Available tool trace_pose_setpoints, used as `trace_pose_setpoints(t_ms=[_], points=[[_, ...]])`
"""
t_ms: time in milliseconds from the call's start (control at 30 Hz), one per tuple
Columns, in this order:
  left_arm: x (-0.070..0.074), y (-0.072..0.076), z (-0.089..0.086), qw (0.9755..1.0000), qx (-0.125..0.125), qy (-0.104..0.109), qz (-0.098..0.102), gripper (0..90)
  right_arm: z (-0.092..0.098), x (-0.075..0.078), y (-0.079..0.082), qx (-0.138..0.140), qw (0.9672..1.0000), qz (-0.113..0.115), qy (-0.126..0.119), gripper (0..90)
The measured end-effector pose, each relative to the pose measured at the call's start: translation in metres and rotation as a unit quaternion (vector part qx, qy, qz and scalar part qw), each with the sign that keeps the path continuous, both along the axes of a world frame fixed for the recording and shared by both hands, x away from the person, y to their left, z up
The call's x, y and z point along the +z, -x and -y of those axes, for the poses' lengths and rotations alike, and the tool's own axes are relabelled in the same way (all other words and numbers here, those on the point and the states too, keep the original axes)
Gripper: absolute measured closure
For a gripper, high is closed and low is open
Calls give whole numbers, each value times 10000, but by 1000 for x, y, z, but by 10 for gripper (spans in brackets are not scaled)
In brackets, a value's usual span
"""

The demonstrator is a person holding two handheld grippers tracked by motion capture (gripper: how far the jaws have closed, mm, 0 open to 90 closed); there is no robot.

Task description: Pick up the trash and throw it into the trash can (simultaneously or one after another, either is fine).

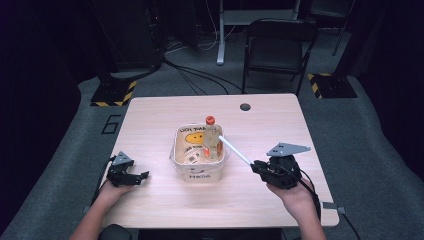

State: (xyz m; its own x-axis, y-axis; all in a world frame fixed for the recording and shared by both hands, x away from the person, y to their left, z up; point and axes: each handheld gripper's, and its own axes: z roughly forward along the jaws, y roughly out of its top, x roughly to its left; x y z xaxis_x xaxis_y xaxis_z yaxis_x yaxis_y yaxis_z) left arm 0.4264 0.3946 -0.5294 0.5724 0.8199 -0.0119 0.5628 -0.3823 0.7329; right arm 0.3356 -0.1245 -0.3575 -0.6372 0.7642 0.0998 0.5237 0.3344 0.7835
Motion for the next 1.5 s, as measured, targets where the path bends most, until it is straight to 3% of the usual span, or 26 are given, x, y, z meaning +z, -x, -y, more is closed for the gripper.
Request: trace_pose_setpoints(t_ms=[833, 1500], points=[[0, 0, 0, 10000, 7, 4, 5, 119, -31, -4, -5, 418, 9991, 81, 69, 789], [0, 0, 0, 10000, 16, 17, 9, 119, -57, -1, -34, 521, 9984, 35, 236, 789]])
